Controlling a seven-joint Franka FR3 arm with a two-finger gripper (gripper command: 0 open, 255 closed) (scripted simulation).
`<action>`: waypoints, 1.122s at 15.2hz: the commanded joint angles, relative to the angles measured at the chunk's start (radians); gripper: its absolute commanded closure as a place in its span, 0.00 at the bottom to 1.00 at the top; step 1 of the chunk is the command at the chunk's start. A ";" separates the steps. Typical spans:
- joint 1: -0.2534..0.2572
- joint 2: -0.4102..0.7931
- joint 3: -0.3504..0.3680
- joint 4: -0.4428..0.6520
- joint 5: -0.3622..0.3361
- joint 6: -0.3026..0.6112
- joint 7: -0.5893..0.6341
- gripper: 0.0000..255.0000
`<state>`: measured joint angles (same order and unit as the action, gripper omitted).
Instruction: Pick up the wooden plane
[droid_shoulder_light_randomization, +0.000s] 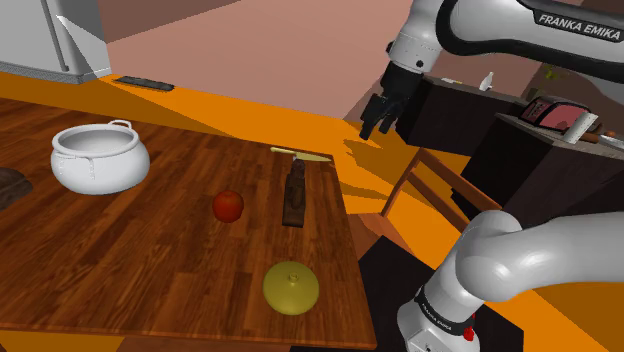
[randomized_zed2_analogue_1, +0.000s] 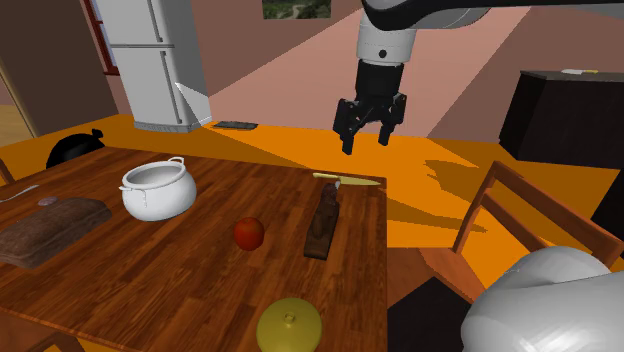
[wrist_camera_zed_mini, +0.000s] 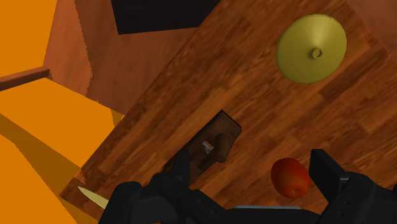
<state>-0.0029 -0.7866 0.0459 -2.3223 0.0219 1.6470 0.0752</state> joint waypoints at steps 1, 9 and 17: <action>0.000 0.000 0.000 0.000 0.000 0.000 0.000 0.00; -0.049 0.242 0.000 -0.009 0.006 0.224 0.082 0.00; -0.090 0.521 -0.012 0.058 0.009 0.408 0.159 0.00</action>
<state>-0.0901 -0.3105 0.0319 -2.2781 0.0292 2.0264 0.2186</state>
